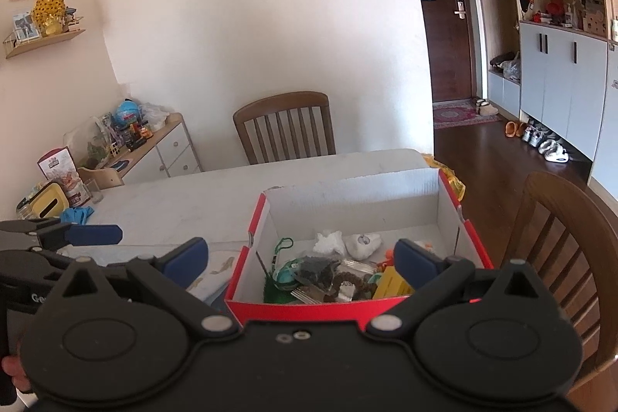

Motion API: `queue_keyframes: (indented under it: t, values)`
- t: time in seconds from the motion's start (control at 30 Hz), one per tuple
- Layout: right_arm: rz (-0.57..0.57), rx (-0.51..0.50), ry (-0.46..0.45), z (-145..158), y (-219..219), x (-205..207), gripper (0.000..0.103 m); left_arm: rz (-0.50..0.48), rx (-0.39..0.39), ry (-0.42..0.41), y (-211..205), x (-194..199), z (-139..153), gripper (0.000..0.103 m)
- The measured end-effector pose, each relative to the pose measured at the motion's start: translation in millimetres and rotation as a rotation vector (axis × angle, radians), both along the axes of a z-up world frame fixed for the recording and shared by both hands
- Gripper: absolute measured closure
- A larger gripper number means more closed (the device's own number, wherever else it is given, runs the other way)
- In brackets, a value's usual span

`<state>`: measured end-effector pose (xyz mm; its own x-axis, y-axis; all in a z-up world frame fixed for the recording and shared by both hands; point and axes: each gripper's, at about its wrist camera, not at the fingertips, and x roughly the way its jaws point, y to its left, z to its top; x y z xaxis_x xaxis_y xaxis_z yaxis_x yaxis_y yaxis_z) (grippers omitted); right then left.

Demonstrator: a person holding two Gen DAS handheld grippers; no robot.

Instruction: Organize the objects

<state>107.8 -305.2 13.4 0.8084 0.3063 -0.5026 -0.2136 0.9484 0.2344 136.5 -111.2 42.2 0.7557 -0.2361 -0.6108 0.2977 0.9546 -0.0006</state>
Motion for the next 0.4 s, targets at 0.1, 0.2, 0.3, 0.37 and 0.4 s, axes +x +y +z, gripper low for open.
queue_keyframes:
  t: [0.1, 0.2, 0.3, 0.37, 0.4]
  values:
    - [-0.005, -0.001, 0.006, -1.1, 1.5, 0.5, 0.001, -0.001, 0.007, -0.002, 1.5, 1.2, -2.3, 0.004]
    - [-0.012, -0.002, 0.008, -2.0, 3.2, 0.2, 0.001, -0.001, 0.013, 0.0, 2.9, 2.4, -4.3, 0.004]
    - [-0.02, -0.005, 0.011, -2.3, 4.9, 0.5, 0.001, -0.009, 0.003, 0.006, 5.8, 4.9, -4.7, 0.004]
    - [-0.026, -0.003, 0.015, -3.1, 5.9, 1.1, 0.001, -0.023, -0.003, 0.008, 7.7, 6.0, -4.7, 0.004]
    - [-0.029, -0.004, 0.018, -3.6, 6.6, 1.6, 0.001, -0.024, -0.005, 0.009, 8.9, 6.4, -5.2, 0.004]
